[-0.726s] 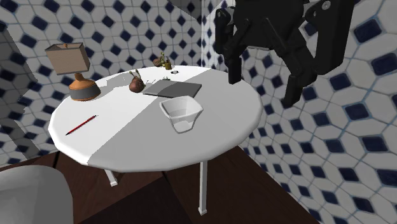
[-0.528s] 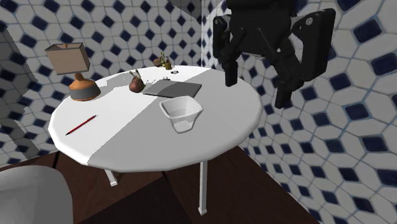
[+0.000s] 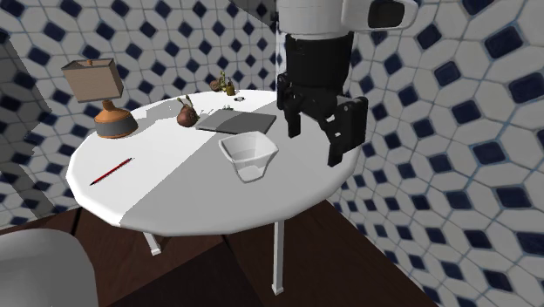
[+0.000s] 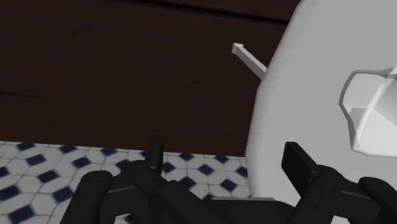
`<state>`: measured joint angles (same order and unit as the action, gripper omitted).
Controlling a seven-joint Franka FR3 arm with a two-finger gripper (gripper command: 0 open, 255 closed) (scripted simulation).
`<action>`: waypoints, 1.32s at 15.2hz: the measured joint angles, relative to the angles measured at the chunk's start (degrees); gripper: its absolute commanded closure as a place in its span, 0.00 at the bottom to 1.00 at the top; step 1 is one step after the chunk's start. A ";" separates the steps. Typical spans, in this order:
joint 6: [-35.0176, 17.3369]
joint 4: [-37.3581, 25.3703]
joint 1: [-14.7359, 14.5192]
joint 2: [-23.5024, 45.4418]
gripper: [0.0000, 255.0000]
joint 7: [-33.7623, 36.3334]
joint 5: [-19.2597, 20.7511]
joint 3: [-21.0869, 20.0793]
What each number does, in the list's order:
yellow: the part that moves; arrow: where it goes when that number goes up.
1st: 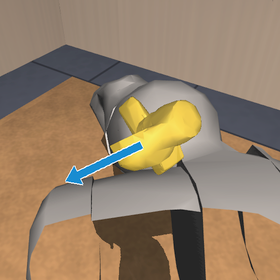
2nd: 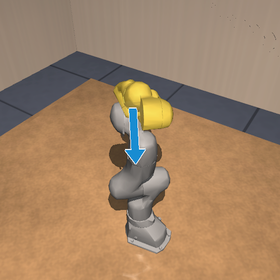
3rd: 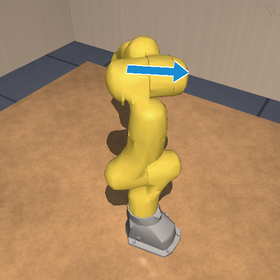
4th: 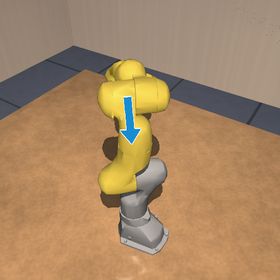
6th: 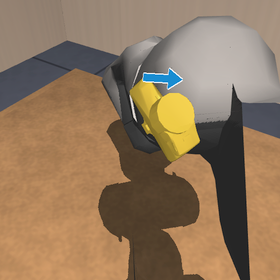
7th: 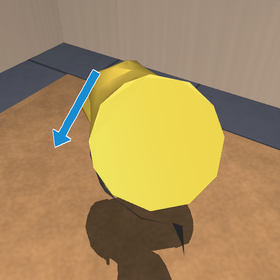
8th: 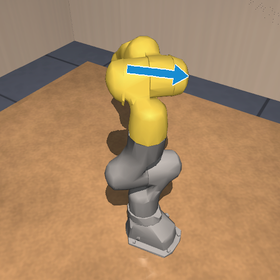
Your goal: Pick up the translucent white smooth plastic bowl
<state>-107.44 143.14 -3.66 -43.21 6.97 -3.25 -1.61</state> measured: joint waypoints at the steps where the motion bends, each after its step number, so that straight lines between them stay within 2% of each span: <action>1: -1.35 0.62 -0.47 0.62 0.00 0.53 -0.88 -0.41; 9: -14.87 4.49 -4.87 9.06 0.00 4.27 -8.36 -4.17; 20: -33.84 1.69 -11.65 27.66 0.00 7.13 -19.05 -9.72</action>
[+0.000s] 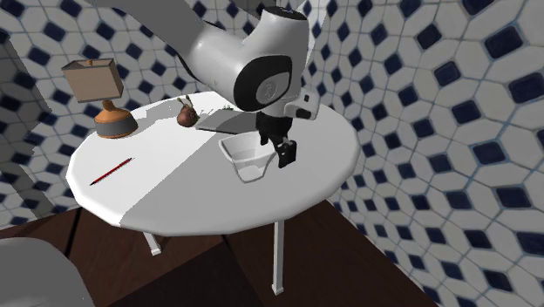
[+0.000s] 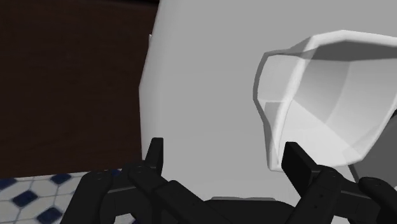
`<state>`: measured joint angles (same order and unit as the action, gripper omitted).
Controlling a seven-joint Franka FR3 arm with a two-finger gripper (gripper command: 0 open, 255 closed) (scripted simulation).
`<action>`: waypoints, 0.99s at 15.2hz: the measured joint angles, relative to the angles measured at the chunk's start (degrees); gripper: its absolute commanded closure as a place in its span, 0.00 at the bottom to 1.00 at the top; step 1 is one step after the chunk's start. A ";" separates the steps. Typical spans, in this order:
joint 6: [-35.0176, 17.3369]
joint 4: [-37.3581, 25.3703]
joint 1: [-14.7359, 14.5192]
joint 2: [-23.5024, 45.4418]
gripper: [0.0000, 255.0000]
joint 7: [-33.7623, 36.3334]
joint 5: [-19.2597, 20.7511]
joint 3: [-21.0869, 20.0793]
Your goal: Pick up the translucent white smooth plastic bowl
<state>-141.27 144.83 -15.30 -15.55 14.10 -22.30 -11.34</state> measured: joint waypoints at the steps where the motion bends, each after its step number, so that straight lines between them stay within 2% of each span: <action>1: -1.90 -0.81 -0.61 2.31 0.00 0.08 -0.95 -0.53; 8: -11.53 -8.84 -4.03 17.08 0.00 0.21 -6.22 -3.57; 15: -16.73 -10.53 -4.93 23.21 0.00 -1.59 -8.96 -4.86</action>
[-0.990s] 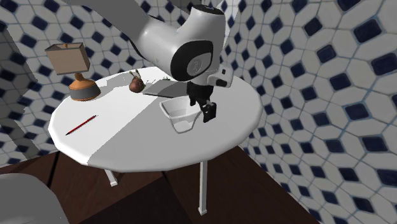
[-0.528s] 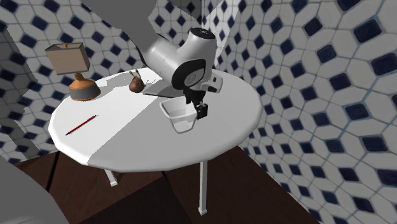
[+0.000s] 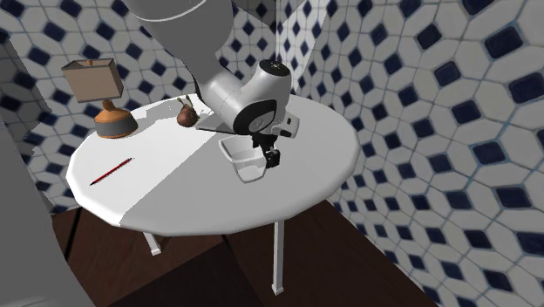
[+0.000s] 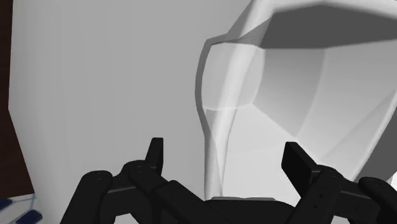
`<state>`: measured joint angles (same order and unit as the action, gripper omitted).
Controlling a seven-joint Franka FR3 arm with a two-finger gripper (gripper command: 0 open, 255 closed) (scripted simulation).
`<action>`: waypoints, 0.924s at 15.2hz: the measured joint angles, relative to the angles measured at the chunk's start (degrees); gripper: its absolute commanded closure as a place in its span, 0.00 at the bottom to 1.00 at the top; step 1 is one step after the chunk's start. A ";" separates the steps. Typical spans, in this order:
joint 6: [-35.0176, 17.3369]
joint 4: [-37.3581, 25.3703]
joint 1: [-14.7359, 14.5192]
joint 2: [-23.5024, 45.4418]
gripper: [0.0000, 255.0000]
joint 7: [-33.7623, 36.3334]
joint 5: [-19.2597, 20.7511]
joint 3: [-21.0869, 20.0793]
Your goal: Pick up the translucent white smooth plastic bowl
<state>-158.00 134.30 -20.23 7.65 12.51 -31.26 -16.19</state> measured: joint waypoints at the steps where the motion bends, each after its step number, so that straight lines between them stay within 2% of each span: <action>1: -0.57 -0.02 0.01 0.61 0.00 -0.39 -0.30 -0.09; 2: -1.10 0.06 0.10 1.11 0.00 -0.93 -0.70 -0.18; 3: -1.42 0.17 0.12 1.34 1.00 -1.19 -0.94 -0.26; 14: -1.42 0.20 0.14 1.25 1.00 -1.25 -0.98 -0.26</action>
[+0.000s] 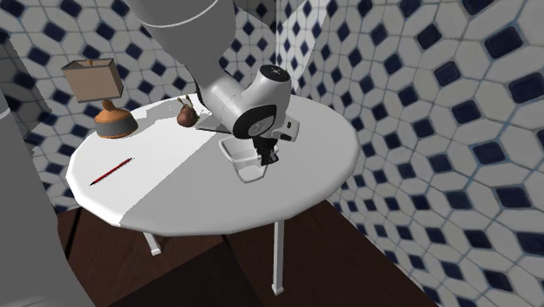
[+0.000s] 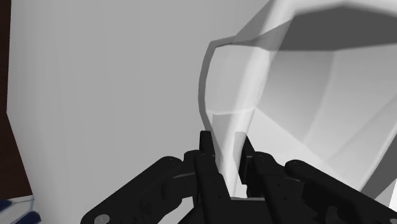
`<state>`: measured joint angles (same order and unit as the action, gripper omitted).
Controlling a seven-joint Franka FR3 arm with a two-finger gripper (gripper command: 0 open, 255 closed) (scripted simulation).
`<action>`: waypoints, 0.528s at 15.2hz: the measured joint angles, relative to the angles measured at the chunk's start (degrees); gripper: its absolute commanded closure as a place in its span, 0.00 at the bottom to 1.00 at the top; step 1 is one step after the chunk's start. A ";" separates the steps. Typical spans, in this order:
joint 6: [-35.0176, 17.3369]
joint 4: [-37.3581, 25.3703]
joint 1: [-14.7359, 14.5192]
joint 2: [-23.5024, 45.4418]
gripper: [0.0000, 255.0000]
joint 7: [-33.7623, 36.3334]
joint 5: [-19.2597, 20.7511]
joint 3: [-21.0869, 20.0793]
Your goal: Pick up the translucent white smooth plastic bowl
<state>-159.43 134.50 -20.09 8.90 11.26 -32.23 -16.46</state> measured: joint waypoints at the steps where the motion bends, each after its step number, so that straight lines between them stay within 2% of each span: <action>1: 0.52 -0.04 -0.04 -0.45 1.00 0.42 0.33 0.11; 8: 5.36 -0.50 -0.02 -4.91 1.00 3.53 2.84 0.83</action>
<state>-154.07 134.00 -20.11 4.00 14.79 -29.40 -15.63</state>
